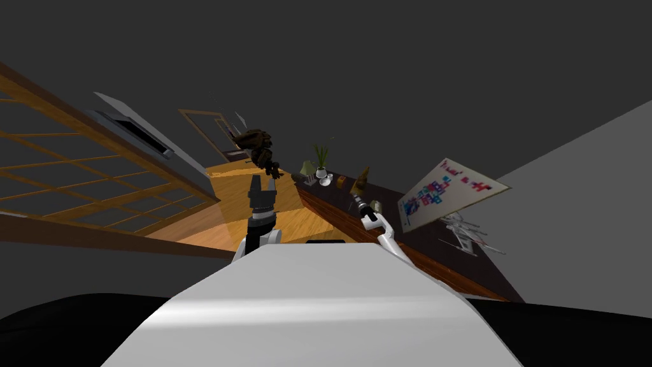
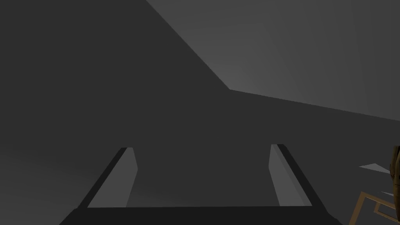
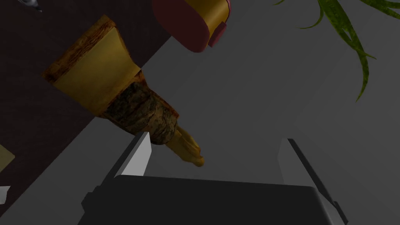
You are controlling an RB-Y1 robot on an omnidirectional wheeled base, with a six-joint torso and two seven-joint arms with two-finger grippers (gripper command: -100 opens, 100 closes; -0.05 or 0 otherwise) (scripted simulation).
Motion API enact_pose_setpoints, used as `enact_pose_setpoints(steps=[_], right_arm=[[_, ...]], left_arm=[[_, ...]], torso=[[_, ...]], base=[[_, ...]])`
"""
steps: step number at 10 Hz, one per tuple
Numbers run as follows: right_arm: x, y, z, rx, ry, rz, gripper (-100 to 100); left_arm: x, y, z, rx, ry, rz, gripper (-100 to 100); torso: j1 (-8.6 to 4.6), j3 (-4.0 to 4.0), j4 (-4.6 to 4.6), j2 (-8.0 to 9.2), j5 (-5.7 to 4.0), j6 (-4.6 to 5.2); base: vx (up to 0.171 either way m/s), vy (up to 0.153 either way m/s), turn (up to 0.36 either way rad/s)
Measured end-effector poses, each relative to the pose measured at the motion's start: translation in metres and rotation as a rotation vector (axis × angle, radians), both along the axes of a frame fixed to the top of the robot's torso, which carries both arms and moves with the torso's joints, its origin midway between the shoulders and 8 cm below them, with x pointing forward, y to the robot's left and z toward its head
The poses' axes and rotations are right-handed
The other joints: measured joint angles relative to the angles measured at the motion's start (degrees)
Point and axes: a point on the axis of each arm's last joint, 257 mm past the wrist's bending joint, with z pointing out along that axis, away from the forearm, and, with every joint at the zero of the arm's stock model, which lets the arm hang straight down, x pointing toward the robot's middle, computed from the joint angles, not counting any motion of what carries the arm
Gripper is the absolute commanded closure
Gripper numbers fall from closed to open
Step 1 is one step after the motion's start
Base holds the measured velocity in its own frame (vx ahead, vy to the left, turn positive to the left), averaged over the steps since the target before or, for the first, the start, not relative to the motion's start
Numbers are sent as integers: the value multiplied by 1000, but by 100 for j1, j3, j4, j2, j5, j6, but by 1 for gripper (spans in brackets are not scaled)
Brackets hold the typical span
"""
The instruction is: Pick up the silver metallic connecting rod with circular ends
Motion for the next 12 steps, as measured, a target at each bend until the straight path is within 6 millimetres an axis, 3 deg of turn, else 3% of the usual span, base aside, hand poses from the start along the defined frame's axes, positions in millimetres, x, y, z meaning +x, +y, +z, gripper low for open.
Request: enact_pose_setpoints(steps=[9,12], right_arm=[[-2,-38,-83,-138,235,-33,-100],[-11,-54,-114,-189,327,-47,-100]], left_arm=[[0,0,0,0,0,0,0],[0,0,0,0,0,0,0]], torso=[[2,-3,-1,-5,1,1],[3,-3,-1,-5,1,0]], base=[[20,18,45],[27,21,39]])
